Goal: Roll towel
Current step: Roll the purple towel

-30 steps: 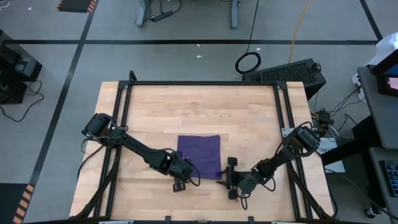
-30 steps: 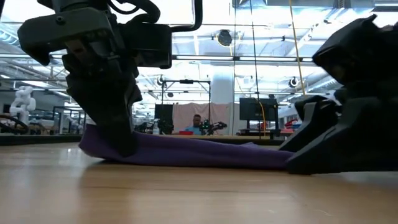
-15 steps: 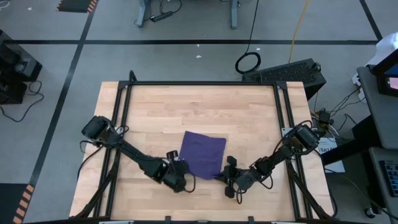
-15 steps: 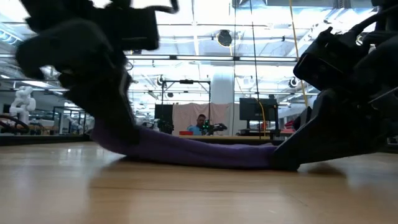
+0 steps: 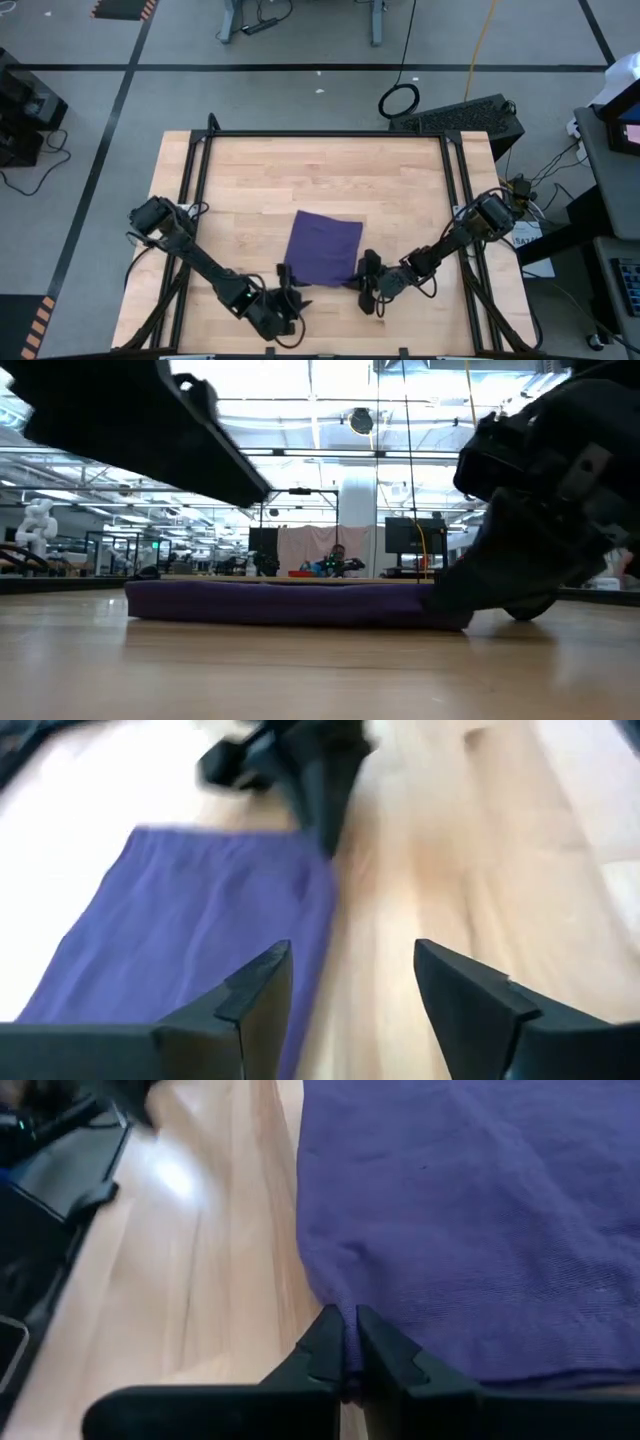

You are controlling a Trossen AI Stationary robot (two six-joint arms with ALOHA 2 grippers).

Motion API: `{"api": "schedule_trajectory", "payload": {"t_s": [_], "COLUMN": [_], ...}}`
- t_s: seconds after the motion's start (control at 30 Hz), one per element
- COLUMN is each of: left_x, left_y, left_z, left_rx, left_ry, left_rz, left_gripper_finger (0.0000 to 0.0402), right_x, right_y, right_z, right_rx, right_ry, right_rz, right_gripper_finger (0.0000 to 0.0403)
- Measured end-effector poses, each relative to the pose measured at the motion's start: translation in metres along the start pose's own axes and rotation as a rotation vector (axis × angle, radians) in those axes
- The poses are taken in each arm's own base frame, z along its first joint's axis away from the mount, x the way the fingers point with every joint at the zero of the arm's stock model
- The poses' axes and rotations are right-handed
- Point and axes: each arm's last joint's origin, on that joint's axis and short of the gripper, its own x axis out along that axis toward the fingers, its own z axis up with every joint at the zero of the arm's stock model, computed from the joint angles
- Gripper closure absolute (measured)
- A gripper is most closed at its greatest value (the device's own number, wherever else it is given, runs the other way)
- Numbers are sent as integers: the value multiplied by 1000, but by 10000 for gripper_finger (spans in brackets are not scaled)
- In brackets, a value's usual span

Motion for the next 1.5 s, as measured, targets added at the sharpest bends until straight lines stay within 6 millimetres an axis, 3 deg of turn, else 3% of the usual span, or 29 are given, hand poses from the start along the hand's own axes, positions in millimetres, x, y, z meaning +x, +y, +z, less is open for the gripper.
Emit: {"api": "schedule_trajectory", "payload": {"t_s": [0.13,0.3,0.6,0.7,0.83,0.9,1.03,1.33,1.5], "left_x": [22,45,70,75,82,87,93,102,107], "left_y": [-1,12,29,37,47,53,64,90,102], "left_z": [-7,-13,-11,-10,-9,-8,-7,-1,-1], "left_rx": [81,94,109,88,-24,-102,-235,-442,-496], "left_ry": [-17,29,42,55,86,109,140,209,243], "left_rz": [22,52,-61,-66,-143,-192,-235,-400,-471], "left_gripper_finger": [199,227,276,308,385,390,394,396,396], "right_x": [2,3,4,4,3,2,-3,-21,-32], "right_y": [-2,-3,-4,-4,-3,-1,5,24,43], "right_z": [4,7,8,7,5,2,-7,-30,-41], "right_rx": [60,107,145,137,31,-27,-232,-640,-797], "right_ry": [2,3,12,17,24,28,13,-69,-139], "right_rz": [10,13,18,20,28,35,26,-74,-119], "right_gripper_finger": [395,395,395,395,392,384,341,190,166]}}
